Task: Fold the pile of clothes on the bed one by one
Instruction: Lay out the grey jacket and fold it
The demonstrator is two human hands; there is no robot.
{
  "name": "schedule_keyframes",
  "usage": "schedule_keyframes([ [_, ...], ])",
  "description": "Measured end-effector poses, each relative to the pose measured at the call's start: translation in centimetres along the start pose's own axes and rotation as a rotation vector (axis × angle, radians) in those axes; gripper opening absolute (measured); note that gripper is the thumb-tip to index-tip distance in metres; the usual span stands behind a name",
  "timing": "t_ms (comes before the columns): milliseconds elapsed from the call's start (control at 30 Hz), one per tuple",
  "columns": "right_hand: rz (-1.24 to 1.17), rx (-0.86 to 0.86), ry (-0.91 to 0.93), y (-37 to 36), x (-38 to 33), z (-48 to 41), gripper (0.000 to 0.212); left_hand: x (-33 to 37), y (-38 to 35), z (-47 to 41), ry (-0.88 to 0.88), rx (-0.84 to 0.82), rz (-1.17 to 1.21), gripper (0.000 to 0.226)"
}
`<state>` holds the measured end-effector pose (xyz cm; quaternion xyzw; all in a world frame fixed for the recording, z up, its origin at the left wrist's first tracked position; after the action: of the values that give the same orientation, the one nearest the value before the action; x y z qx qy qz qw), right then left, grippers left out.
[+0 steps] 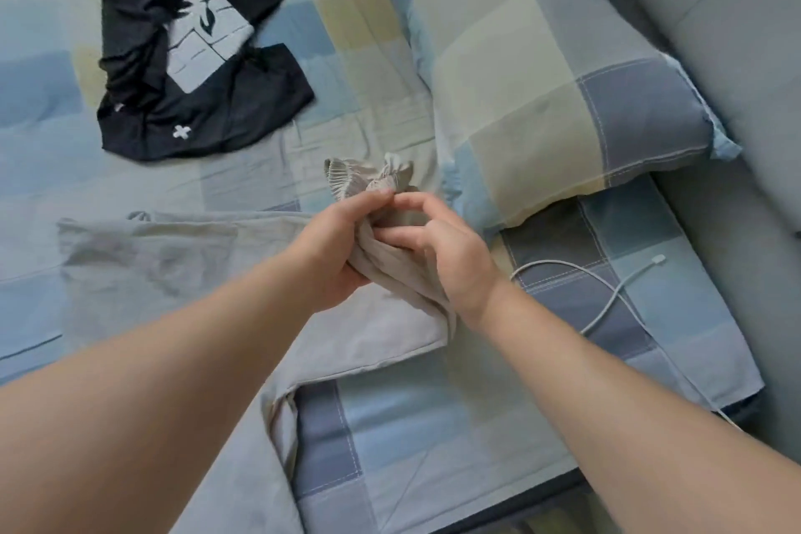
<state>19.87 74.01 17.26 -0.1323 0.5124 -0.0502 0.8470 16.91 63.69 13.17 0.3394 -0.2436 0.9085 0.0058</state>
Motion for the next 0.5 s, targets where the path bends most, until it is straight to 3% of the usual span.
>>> schedule_keyframes([
  [33,-0.021,0.011,-0.015,-1.7,0.2,-0.6,0.032,0.6,2.2,1.1,-0.013,0.054,0.052,0.040],
  [233,0.384,0.260,-0.028,-10.2,4.0,-4.9,0.017,1.8,17.2,7.7,-0.060,0.325,0.206,0.031],
  [300,0.547,0.204,-0.060,-14.1,6.3,-6.5,0.018,1.3,23.1,10.2,-0.056,0.431,0.210,0.028],
  [433,1.085,0.032,-0.182,-22.0,11.7,-8.6,0.049,-0.3,34.9,15.5,-0.074,0.599,0.253,0.031],
  [500,1.217,-0.022,-0.255,-25.5,14.3,-8.9,0.057,-1.3,40.3,18.0,-0.090,0.667,0.273,0.029],
])
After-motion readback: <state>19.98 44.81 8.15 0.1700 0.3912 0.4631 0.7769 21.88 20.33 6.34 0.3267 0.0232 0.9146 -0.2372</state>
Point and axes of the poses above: each hand's wrist, its own z-axis away from the middle knuckle, its own y-axis out of the back of the hand, x = y × z, the point moved 7 cm from there along -z, towards the middle knuckle, and after that the axes turned 5 degrees about -x, right-handed, at the moved point
